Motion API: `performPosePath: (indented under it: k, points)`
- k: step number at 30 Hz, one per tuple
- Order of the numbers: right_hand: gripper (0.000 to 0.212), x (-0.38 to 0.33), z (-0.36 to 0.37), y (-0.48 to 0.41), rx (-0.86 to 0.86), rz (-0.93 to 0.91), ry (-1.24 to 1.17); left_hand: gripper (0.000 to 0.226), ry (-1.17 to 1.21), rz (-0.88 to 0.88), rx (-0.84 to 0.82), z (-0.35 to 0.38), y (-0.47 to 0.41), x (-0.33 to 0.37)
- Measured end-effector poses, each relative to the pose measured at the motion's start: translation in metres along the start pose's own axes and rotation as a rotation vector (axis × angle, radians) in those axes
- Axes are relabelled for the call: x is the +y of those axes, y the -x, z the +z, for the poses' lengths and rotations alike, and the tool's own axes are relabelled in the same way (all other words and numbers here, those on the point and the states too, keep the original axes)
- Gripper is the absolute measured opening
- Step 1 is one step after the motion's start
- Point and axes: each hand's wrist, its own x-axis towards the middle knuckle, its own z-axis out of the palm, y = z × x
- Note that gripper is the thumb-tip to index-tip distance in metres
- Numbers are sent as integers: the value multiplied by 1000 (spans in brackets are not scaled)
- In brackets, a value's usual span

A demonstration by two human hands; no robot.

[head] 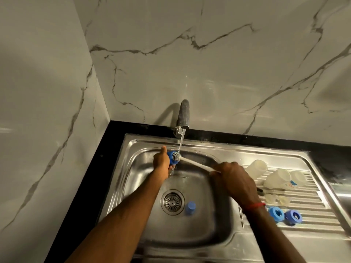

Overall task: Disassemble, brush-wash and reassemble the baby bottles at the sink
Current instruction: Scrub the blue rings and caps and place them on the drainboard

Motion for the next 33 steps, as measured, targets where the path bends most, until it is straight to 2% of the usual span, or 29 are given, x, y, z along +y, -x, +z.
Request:
performPosePath:
  k: [4, 6, 9, 13, 17, 21, 26, 30, 33]
  points:
    - [27, -6, 20, 12, -57, 11, -92, 63, 63, -8, 21, 2, 6, 2]
    - [23, 4, 22, 21, -112, 9, -186, 55, 217, -86, -1, -2, 7, 5]
    - [21, 33, 22, 33, -106, 81, -241, 45, 449, -178, -38, -12, 8, 15]
    - [18, 48, 37, 47, -35, 205, -279, 56, 595, -245, -260, -5, 14, 16]
    - [20, 43, 64, 59, -79, 282, -383, 49, 612, -278, -391, 10, 21, 18]
    - [27, 40, 87, 72, -189, 304, -378, 42, 675, -279, -524, 10, 26, 22]
    - [17, 33, 91, 74, -249, 285, -461, 36, 531, -210, -655, 1, 29, 26]
    - [26, 30, 93, 72, -240, 269, -456, 60, 477, -106, -623, 1, 39, 27]
    - [18, 27, 94, 72, -213, 246, -473, 40, 408, -80, -515, 4, 43, 27]
